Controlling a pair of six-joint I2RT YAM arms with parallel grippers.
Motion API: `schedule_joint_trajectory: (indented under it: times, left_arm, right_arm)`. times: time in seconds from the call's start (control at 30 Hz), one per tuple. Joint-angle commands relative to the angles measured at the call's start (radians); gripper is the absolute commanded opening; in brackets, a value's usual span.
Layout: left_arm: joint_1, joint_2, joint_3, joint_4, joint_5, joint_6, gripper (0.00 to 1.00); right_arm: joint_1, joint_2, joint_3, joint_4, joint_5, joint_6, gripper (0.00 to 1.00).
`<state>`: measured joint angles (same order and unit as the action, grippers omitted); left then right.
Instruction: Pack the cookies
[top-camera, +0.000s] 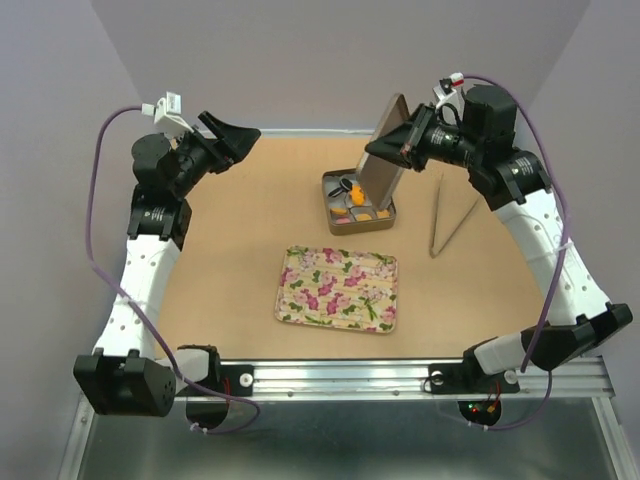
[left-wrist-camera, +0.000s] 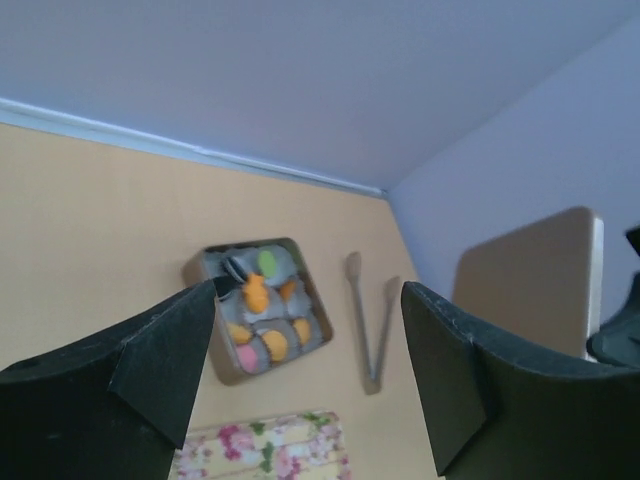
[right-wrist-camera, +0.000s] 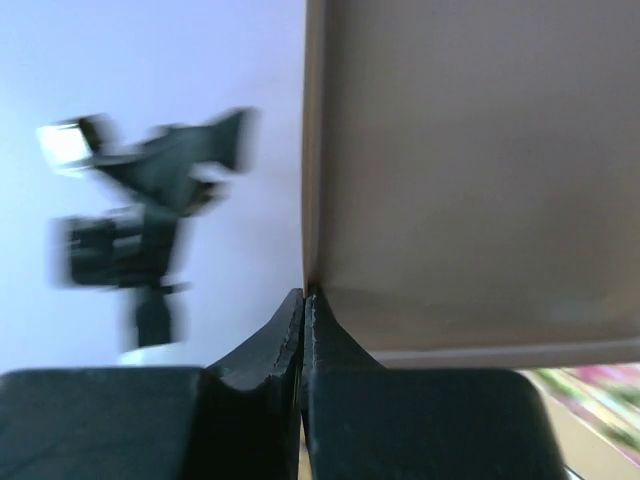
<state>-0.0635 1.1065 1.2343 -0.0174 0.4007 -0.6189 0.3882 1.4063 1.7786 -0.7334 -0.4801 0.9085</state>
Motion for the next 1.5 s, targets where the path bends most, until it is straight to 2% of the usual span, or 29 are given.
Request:
schedule_joint_trajectory:
  times: [0.0,0.03,0.1,0.13,0.17,0.2,0.23,0.27,0.4,0.5,0.67,1.0,1.27,1.37,1.4,1.47]
  left_arm:
    - [0.005,0.059,-0.071,0.564,0.337,-0.316,0.86]
    - [0.005,0.087,-0.117,0.629,0.361,-0.422,0.86]
    - [0.005,0.104,-0.163,0.818,0.374,-0.508,0.86]
    - [0.005,0.125,-0.192,0.874,0.378,-0.546,0.86]
    - [0.005,0.141,-0.203,0.928,0.398,-0.632,0.87]
    - [0.004,0.156,-0.213,1.05,0.412,-0.68,0.87]
    - [0.001,0.189,-0.222,1.101,0.423,-0.718,0.87]
    - [-0.001,0.2,-0.234,1.167,0.432,-0.775,0.87]
    - [-0.01,0.219,-0.246,1.177,0.44,-0.78,0.94]
    - [-0.015,0.225,-0.263,1.189,0.432,-0.798,0.99]
    - [-0.042,0.272,-0.254,1.31,0.428,-0.875,0.99]
    - [-0.117,0.352,-0.157,1.232,0.412,-0.811,0.99]
    - [-0.121,0.378,-0.119,1.318,0.374,-0.869,0.99]
    - [-0.119,0.368,-0.101,1.298,0.362,-0.857,0.93]
    - [-0.121,0.365,-0.098,1.295,0.36,-0.855,0.85]
    - [-0.119,0.362,-0.093,1.295,0.36,-0.858,0.75]
  right_arm:
    - [0.008,0.006,-0.043,0.608,-0.309,0.35,0.0]
    - [0.008,0.005,-0.1,0.846,-0.33,0.497,0.0]
    - [0.006,0.005,-0.175,1.099,-0.356,0.649,0.0]
    - [0.006,0.008,-0.212,1.351,-0.353,0.816,0.0]
    - [0.006,0.023,-0.273,1.465,-0.348,0.893,0.0]
    - [0.006,0.034,-0.294,1.565,-0.333,0.958,0.0]
    - [0.006,0.042,-0.315,1.738,-0.321,1.065,0.0]
    - [0.008,0.049,-0.327,1.81,-0.31,1.107,0.0]
    - [0.008,0.126,-0.318,2.095,-0.25,1.256,0.01]
    - [0.008,0.18,-0.286,2.202,-0.215,1.329,0.0]
    - [0.011,0.238,-0.258,2.296,-0.189,1.408,0.0]
    - [0.061,0.333,-0.142,2.393,-0.198,1.466,0.0]
    - [0.072,0.336,-0.209,2.497,-0.164,1.534,0.0]
    - [0.072,0.33,-0.248,2.528,-0.16,1.546,0.0]
    - [0.072,0.327,-0.258,2.54,-0.157,1.547,0.0]
    - [0.072,0.329,-0.277,2.55,-0.15,1.552,0.0]
